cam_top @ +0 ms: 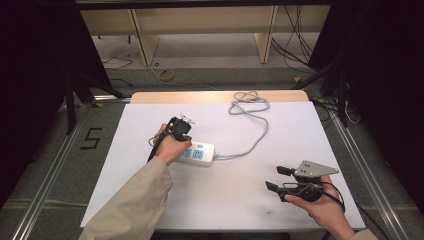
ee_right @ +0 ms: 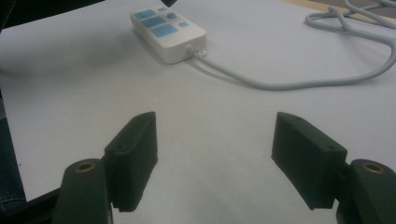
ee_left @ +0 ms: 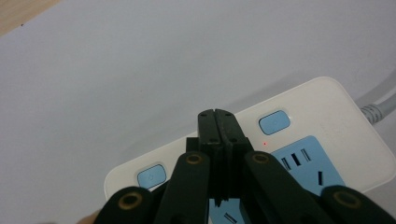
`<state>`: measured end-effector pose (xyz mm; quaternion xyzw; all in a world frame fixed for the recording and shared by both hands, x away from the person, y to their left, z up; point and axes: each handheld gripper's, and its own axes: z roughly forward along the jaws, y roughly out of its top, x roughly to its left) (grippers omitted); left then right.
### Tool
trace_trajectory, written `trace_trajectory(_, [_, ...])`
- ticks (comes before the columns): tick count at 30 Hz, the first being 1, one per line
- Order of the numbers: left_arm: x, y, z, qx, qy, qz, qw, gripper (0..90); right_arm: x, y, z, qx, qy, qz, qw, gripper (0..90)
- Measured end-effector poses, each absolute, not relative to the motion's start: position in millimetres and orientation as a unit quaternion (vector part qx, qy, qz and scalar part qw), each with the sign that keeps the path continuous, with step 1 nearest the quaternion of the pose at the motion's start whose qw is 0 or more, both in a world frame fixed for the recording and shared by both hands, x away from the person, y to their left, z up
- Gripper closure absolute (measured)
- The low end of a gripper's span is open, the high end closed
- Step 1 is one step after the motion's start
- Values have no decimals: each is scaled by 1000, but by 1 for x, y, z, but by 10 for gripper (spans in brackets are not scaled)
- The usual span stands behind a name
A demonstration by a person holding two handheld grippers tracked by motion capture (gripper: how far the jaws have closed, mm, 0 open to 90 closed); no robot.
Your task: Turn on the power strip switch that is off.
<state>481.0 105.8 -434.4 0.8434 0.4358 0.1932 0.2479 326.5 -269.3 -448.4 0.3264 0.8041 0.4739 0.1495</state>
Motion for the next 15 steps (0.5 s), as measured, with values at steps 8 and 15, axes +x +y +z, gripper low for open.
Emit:
trace_trajectory(8, [484,104,-438,843,440,194,243,898,326,-269,-448,326,804,474,149,316])
trace_trajectory(15, [484,104,-439,845,438,196,237,898,326,-269,-448,326,804,474,149,315])
